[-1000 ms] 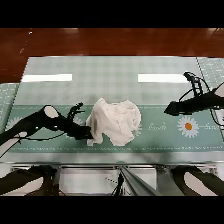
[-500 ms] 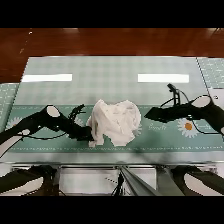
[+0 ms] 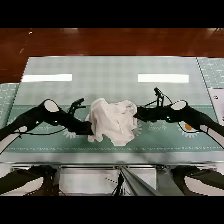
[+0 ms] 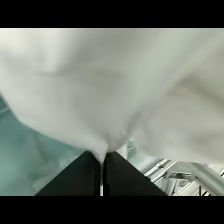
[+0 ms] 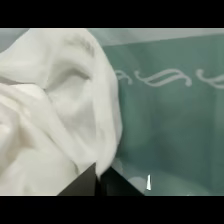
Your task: Fold the shirts.
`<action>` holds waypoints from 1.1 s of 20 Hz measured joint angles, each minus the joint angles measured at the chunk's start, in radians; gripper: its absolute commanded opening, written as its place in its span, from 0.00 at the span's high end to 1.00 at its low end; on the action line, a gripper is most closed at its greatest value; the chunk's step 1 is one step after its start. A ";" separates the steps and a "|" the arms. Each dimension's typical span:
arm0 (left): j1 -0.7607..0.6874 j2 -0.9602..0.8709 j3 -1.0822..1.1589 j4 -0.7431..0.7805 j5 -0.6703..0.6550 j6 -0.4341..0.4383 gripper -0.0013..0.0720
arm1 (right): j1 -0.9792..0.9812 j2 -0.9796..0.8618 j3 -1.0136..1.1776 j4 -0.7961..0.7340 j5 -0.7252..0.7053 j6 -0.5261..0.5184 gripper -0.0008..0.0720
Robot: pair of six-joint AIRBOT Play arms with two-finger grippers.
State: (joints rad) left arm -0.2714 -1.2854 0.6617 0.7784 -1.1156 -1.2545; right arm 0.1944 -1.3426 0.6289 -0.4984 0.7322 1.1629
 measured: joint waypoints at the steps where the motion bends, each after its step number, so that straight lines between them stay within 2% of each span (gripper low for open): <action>1: 0.014 0.015 0.031 -0.001 -0.013 0.002 0.96 | -0.016 0.018 0.010 -0.001 0.011 -0.010 0.95; 7: 0.218 0.205 0.329 0.007 -0.153 0.010 0.96 | -0.246 0.305 0.158 -0.144 0.151 -0.034 0.95; 12: 0.406 0.387 0.708 0.008 -0.192 -0.007 0.96 | -0.423 0.559 0.400 -0.186 0.191 -0.037 0.95; 17: 0.464 0.467 1.078 0.004 -0.178 -0.011 0.96 | -0.480 0.677 0.658 -0.200 0.189 -0.019 0.95; 22: 0.475 0.496 1.316 0.055 -0.209 -0.035 0.96 | -0.491 0.704 0.872 -0.304 0.257 0.071 0.95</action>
State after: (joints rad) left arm 0.2039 -0.7891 1.9781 0.8330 -1.3247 -1.2892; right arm -0.2970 -0.6388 1.5013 -0.8028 0.9894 1.2343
